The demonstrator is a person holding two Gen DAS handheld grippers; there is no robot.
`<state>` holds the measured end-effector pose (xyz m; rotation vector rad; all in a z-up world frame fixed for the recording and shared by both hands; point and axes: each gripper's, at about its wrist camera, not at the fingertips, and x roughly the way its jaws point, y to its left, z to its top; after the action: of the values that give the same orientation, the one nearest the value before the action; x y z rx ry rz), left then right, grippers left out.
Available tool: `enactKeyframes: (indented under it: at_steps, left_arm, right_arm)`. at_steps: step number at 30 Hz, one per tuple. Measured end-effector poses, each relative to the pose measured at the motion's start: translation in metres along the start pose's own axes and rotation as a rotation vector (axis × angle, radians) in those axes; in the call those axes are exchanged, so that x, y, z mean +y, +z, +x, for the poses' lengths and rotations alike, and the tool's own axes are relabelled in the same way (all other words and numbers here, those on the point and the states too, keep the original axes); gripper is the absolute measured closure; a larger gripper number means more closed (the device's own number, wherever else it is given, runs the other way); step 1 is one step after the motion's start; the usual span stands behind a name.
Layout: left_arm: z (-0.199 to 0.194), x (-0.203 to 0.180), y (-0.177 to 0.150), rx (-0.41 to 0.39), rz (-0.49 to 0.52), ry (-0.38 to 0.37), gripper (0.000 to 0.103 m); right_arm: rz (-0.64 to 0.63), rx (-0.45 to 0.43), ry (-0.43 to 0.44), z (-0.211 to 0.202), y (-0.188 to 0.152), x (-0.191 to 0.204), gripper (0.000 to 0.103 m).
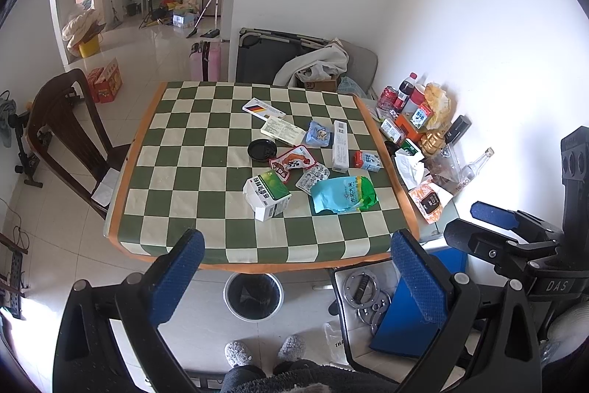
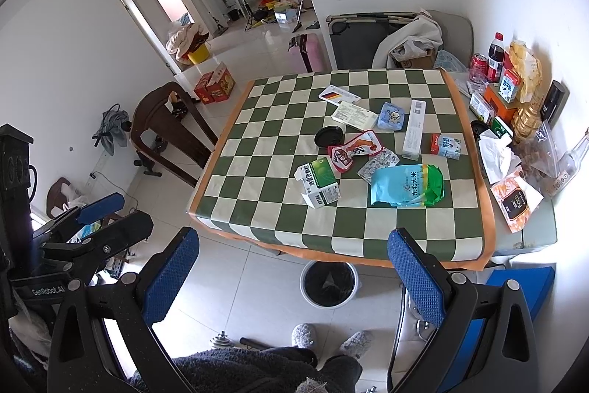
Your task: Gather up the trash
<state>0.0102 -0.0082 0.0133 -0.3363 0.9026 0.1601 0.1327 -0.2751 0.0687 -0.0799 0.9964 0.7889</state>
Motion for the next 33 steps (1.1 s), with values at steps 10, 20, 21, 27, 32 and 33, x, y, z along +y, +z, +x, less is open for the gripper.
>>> enactKeyframes:
  at_steps: [10, 20, 21, 27, 32, 33]
  left_arm:
    - [0.0, -0.001, 0.001, 0.0, 0.002, 0.0, 0.0]
    - [0.0, 0.0, -0.003, -0.002, 0.003, -0.003, 0.0]
    - [0.001, 0.001, -0.003, -0.004, 0.003, 0.001, 0.0]
    - [0.013, -0.006, 0.018, -0.034, 0.049, 0.189, 0.0]
    - [0.079, 0.003, 0.037, -0.011, 0.099, 0.409, 0.0]
    - [0.093, 0.009, 0.036, 0.01, 0.089, 0.413, 0.0]
  right_arm:
    - [0.001, -0.001, 0.001, 0.0, 0.0, 0.001, 0.0]
    - [0.001, -0.003, 0.0, 0.004, 0.0, 0.005, 0.0]
    - [0.002, -0.003, 0.001, 0.005, -0.001, 0.006, 0.0]
    - [0.06, -0.031, -0.051, 0.011, 0.002, 0.004, 0.0]
    - [0.172, -0.037, -0.203, 0.036, 0.009, -0.015, 0.0]
    - [0.199, -0.032, -0.222, 0.049, 0.006, -0.022, 0.0]
